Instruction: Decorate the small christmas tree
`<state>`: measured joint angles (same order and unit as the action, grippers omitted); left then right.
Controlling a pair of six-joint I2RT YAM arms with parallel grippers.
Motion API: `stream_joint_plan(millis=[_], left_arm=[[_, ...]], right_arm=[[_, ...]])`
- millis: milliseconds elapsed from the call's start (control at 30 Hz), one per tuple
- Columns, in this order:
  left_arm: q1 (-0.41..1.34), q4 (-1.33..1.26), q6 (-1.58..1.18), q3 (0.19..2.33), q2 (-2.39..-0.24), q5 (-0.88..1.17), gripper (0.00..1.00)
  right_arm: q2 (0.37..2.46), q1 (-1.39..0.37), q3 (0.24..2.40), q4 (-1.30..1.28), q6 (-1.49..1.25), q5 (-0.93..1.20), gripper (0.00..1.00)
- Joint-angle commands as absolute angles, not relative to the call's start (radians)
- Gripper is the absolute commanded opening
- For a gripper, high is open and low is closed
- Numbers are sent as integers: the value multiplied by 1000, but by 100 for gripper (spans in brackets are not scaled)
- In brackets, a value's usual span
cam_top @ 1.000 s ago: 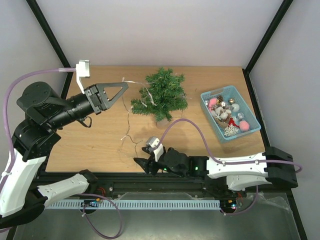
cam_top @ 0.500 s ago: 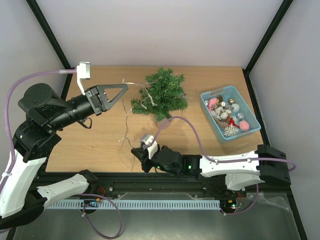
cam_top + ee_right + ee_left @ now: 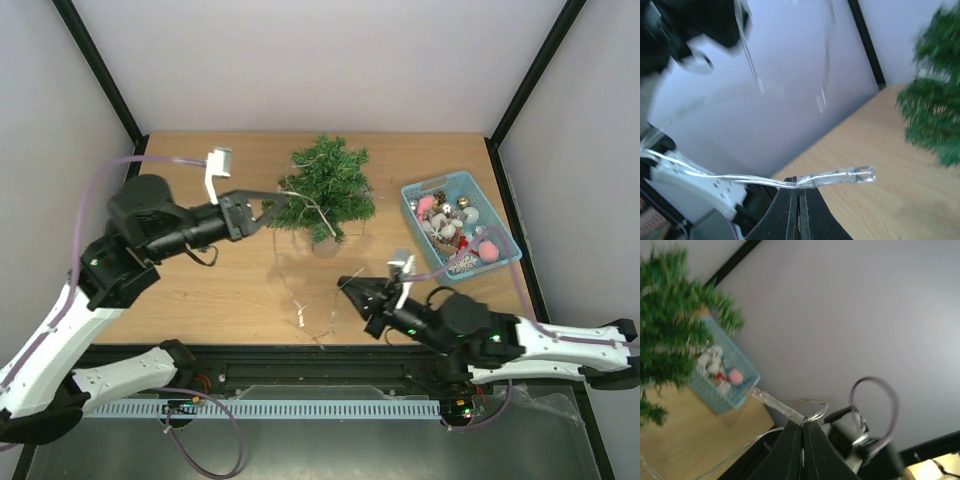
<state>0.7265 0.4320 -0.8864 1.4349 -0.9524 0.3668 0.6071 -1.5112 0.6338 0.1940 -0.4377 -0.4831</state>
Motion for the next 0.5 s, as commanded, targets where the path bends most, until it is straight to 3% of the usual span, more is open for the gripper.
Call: stream_joint_plan(millis=[0, 200, 467], left_arm=[[830, 352, -908, 1334, -977, 307, 2], [1019, 300, -920, 1301, -1084, 208, 2], [1040, 339, -867, 1413, -1244, 177, 3]], right_arm=[[518, -1516, 784, 27, -392, -559, 1], [519, -1517, 1066, -72, -270, -630, 1], [563, -1517, 1276, -100, -102, -882, 1]])
